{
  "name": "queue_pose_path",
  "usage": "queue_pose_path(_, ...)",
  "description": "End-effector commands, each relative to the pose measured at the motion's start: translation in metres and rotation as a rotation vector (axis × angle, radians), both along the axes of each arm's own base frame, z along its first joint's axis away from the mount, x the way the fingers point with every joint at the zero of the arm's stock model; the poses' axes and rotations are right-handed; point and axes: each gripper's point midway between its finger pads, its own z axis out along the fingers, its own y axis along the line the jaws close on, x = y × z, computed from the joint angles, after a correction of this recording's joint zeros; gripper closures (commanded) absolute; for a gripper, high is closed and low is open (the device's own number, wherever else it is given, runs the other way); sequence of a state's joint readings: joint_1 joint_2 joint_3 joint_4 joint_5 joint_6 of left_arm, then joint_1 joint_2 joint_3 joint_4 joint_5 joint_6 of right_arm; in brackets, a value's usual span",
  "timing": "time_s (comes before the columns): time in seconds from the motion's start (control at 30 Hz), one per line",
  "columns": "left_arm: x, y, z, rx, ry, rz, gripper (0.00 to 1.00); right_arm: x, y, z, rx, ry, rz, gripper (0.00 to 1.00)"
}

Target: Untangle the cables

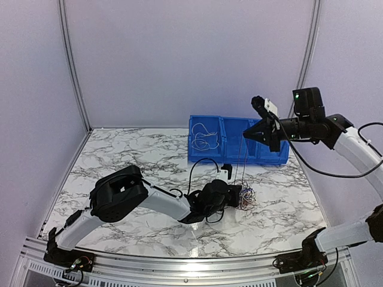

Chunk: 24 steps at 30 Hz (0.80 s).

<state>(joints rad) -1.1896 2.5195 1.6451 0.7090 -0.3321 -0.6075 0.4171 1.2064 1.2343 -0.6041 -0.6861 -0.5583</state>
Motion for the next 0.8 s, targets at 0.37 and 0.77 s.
queue_pose_path(0.37, -0.011, 0.017, -0.085, 0.199, 0.101, -0.007, 0.95, -0.071, -0.020, 0.259, 0.373, -0.372, 0.198, 1.00)
queue_pose_path(0.77, -0.013, 0.019, -0.087, 0.206, 0.110, -0.006, 0.94, -0.095, -0.047, 0.323, 0.450, -0.472, 0.228, 1.00)
